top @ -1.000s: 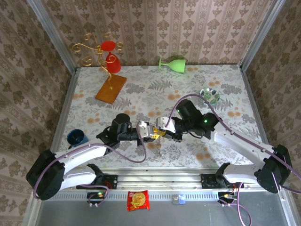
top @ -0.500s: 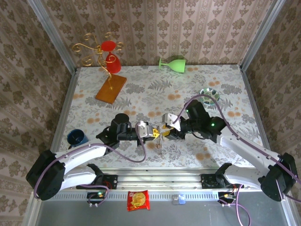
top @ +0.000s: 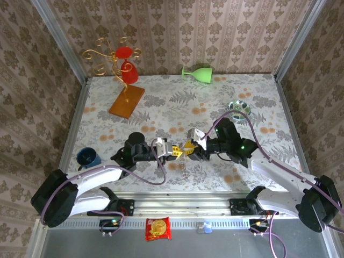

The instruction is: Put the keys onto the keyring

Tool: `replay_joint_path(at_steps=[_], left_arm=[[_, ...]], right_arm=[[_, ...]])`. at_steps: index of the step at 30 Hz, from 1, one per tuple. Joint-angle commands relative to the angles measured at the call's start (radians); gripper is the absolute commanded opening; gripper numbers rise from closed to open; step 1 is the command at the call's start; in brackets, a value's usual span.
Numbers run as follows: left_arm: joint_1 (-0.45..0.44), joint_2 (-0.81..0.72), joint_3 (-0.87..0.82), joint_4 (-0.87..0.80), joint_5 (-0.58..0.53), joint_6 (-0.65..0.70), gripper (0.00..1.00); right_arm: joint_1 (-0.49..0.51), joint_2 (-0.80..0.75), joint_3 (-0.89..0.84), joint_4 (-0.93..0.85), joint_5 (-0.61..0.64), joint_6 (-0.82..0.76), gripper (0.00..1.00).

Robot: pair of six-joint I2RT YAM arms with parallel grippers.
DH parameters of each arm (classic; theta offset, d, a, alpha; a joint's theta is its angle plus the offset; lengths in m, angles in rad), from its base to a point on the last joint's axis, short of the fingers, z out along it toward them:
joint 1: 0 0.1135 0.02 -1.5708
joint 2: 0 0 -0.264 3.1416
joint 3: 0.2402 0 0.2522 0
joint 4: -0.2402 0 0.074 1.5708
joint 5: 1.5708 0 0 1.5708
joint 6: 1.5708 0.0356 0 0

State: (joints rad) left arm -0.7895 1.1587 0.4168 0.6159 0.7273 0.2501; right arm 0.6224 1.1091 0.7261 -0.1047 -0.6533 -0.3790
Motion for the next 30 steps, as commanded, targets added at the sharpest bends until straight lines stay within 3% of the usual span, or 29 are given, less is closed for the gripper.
replay_joint_path(at_steps=[1, 7, 9, 11, 14, 21, 30], left_arm=[[0.006, 0.004, -0.01, 0.082, 0.035, -0.036, 0.0], [0.006, 0.006, -0.014, 0.097, 0.033, -0.041, 0.0], [0.006, 0.005, -0.013, 0.096, 0.018, -0.043, 0.08], [0.007, -0.004, -0.013, 0.079, -0.008, -0.04, 0.23], [0.006, -0.029, 0.0, 0.0, -0.033, -0.005, 0.26], [0.006, -0.057, 0.067, -0.224, -0.028, 0.104, 0.23], [0.007, -0.042, 0.115, -0.28, -0.019, 0.149, 0.18]], right_arm=[[-0.001, 0.014, -0.018, 0.063, -0.042, 0.037, 0.27], [-0.002, 0.024, -0.007, 0.045, -0.056, 0.032, 0.06], [0.0, 0.025, 0.003, 0.025, -0.057, 0.024, 0.0], [0.002, 0.023, 0.021, -0.015, -0.045, 0.001, 0.0], [0.014, 0.024, 0.063, -0.122, 0.0, -0.075, 0.0], [0.06, 0.077, 0.182, -0.345, 0.099, -0.242, 0.0], [0.122, 0.171, 0.323, -0.488, 0.162, -0.351, 0.0]])
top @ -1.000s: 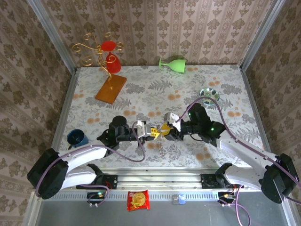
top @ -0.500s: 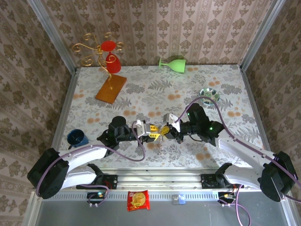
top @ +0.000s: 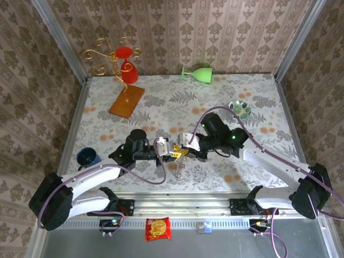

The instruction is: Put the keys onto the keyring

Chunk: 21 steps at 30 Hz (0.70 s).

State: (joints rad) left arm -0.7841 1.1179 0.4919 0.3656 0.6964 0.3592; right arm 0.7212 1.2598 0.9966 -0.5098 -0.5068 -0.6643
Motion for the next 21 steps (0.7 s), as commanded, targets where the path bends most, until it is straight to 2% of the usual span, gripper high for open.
replay_joint_path(at_steps=[1, 5, 6, 7, 10, 13, 21], left_arm=[[0.001, 0.0, 0.043, -0.036, 0.015, 0.042, 0.17], [0.0, -0.001, 0.048, -0.049, 0.017, 0.053, 0.05], [0.0, -0.002, 0.047, -0.05, 0.016, 0.056, 0.02], [0.0, -0.004, 0.044, -0.049, 0.014, 0.057, 0.0], [0.001, -0.013, 0.028, -0.03, 0.01, 0.053, 0.0], [0.0, -0.018, 0.008, 0.01, 0.008, 0.036, 0.0], [0.0, -0.016, -0.031, 0.104, 0.006, -0.009, 0.0]], right_arm=[[0.029, 0.029, 0.062, -0.087, 0.018, -0.07, 0.0], [0.034, 0.028, 0.07, -0.07, -0.008, -0.054, 0.0], [0.033, 0.019, 0.061, -0.055, -0.01, -0.039, 0.03], [0.029, 0.006, 0.047, -0.034, -0.011, -0.021, 0.11], [-0.004, -0.048, -0.018, 0.046, -0.023, 0.043, 0.26], [-0.039, -0.098, -0.082, 0.12, -0.024, 0.119, 0.29], [-0.039, -0.14, -0.175, 0.202, 0.017, 0.212, 0.29]])
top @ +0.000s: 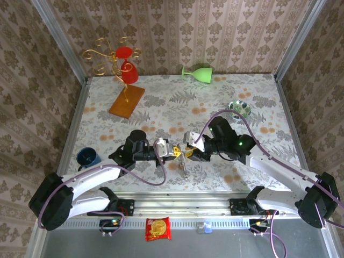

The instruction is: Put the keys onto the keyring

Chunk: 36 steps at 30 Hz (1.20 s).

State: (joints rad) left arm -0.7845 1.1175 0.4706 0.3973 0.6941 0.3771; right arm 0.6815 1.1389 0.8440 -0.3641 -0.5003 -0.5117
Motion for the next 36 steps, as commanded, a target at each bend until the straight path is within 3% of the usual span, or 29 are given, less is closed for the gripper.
replay_joint_path(at_steps=[1, 10, 18, 32, 35, 36], left_arm=[[0.0, -0.015, -0.011, 0.075, 0.01, -0.026, 0.0], [-0.001, -0.018, -0.017, 0.087, 0.009, -0.032, 0.0], [-0.001, -0.021, -0.018, 0.09, 0.01, -0.033, 0.0], [-0.001, -0.013, -0.031, 0.144, 0.034, -0.054, 0.0], [0.0, -0.012, -0.036, 0.148, 0.034, -0.058, 0.0], [-0.001, -0.011, -0.038, 0.155, 0.034, -0.061, 0.0]], right_arm=[[0.001, -0.019, -0.026, 0.061, 0.012, 0.062, 0.28], [0.001, 0.001, -0.021, 0.059, -0.004, 0.051, 0.17], [0.0, -0.005, -0.019, 0.051, -0.025, 0.038, 0.0], [-0.016, 0.062, -0.011, 0.025, -0.018, 0.01, 0.0], [-0.018, 0.01, -0.043, 0.072, -0.009, 0.028, 0.23], [-0.017, -0.007, -0.057, 0.088, -0.006, 0.028, 0.27]])
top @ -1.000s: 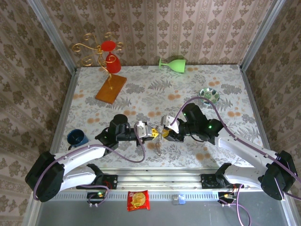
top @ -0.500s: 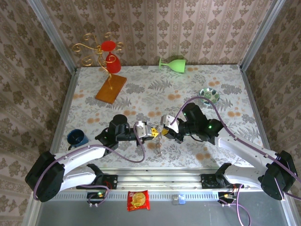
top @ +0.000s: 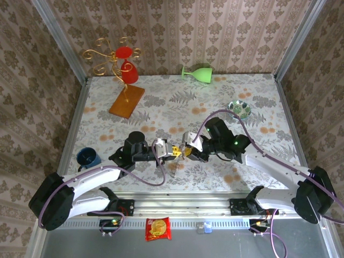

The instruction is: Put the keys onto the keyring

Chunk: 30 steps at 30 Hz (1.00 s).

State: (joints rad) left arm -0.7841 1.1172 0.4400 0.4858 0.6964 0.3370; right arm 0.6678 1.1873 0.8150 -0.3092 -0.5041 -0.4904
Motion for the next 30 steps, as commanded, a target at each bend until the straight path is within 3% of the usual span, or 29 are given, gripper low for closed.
replay_joint_path(at_steps=[1, 10, 21, 24, 28, 30], left_arm=[[-0.001, -0.007, -0.012, 0.08, 0.032, -0.029, 0.0], [-0.004, 0.085, -0.056, 0.366, 0.052, -0.192, 0.0], [-0.004, 0.116, -0.058, 0.405, 0.082, -0.214, 0.0], [-0.004, 0.117, -0.058, 0.41, 0.088, -0.218, 0.0], [-0.003, 0.115, -0.062, 0.406, 0.069, -0.215, 0.0], [-0.003, 0.108, -0.066, 0.397, 0.039, -0.209, 0.16]], right_arm=[[-0.005, -0.073, -0.045, 0.053, -0.002, 0.011, 0.28], [-0.007, -0.099, -0.101, 0.173, -0.045, 0.078, 0.29], [-0.007, -0.097, -0.117, 0.208, -0.021, 0.085, 0.23], [-0.007, -0.095, -0.117, 0.222, -0.026, 0.094, 0.18], [-0.007, -0.097, -0.099, 0.212, -0.041, 0.095, 0.03], [-0.007, -0.098, -0.083, 0.182, -0.041, 0.078, 0.0]])
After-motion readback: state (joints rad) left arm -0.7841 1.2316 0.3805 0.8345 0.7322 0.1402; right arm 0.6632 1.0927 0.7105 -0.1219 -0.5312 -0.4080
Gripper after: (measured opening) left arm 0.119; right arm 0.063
